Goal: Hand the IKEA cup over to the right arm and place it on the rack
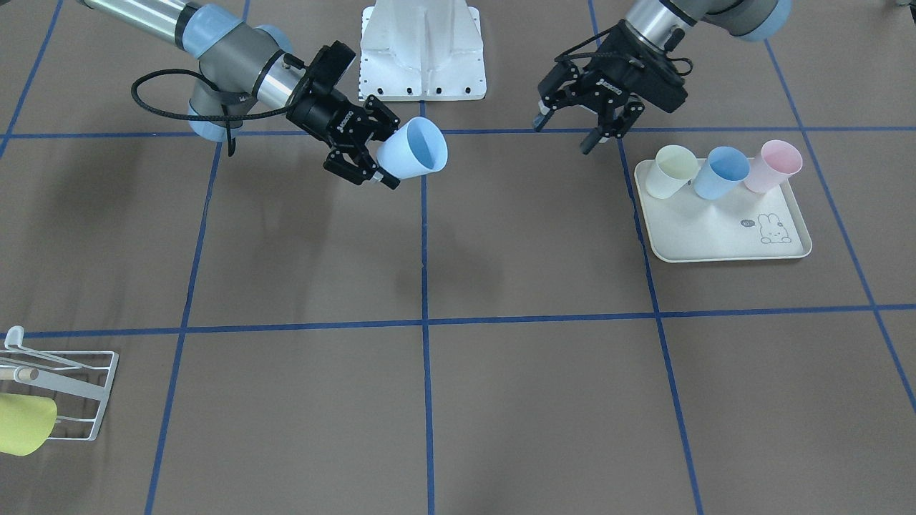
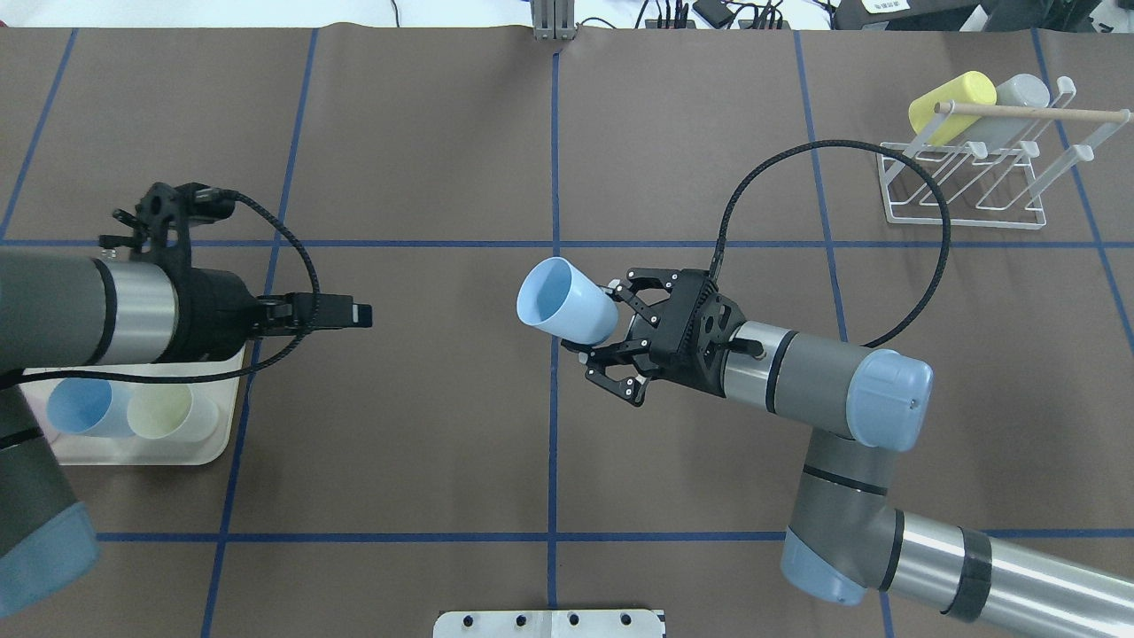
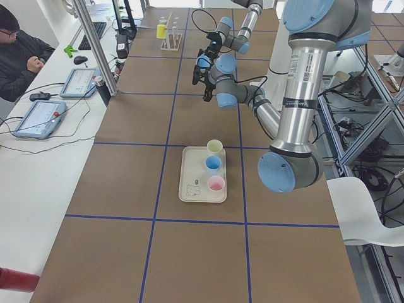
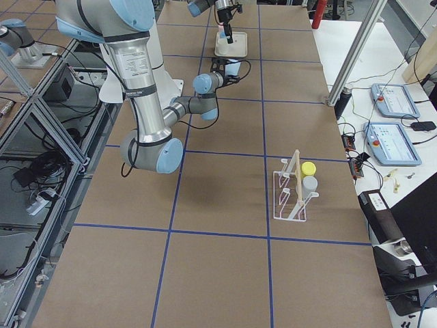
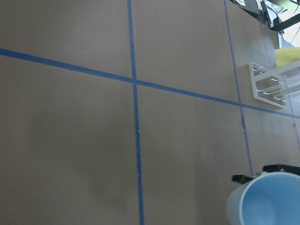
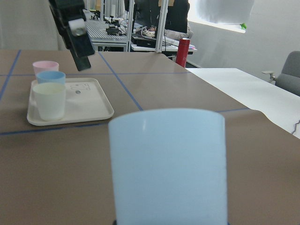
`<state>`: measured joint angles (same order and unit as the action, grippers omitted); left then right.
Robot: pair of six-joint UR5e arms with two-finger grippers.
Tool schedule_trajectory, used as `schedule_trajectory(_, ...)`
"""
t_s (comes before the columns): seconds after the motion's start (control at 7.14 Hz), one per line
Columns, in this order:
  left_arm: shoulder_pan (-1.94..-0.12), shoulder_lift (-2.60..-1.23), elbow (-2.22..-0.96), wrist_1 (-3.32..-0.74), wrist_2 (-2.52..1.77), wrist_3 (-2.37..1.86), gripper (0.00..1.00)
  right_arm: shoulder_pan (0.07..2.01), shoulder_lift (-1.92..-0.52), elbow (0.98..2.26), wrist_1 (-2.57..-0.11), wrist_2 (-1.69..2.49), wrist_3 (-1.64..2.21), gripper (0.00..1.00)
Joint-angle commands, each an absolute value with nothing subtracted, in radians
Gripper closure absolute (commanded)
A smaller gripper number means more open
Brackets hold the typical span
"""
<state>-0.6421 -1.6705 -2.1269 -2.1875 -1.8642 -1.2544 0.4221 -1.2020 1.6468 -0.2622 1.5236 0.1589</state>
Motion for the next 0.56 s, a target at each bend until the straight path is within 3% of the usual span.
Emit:
schedule_trajectory(0.0,-0.751,-1.522,-2.169,-2.114,-1.862,-1.000,0.00,0.487,-1.210,1.721,-0.502,1.520,0.082,1.00)
schedule_trajectory(0.42,-0.979,-1.389,-2.145,-2.114,-1.873,-0.504,0.00,0.607,-1.249,1.922,-0.968,1.514,-0.086,1.00)
